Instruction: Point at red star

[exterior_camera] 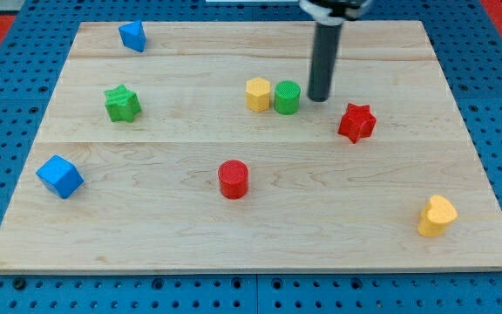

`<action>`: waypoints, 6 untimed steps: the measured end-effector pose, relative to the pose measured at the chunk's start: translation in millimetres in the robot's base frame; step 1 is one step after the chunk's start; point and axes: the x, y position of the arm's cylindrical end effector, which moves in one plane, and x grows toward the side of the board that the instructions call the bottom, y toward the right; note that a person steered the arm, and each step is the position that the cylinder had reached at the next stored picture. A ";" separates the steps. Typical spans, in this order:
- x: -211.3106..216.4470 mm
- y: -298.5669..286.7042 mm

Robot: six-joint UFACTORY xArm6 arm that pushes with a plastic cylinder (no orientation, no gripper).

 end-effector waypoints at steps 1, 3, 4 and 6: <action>1.8 57.4; 95.9 132.5; 64.5 105.9; 42.0 47.8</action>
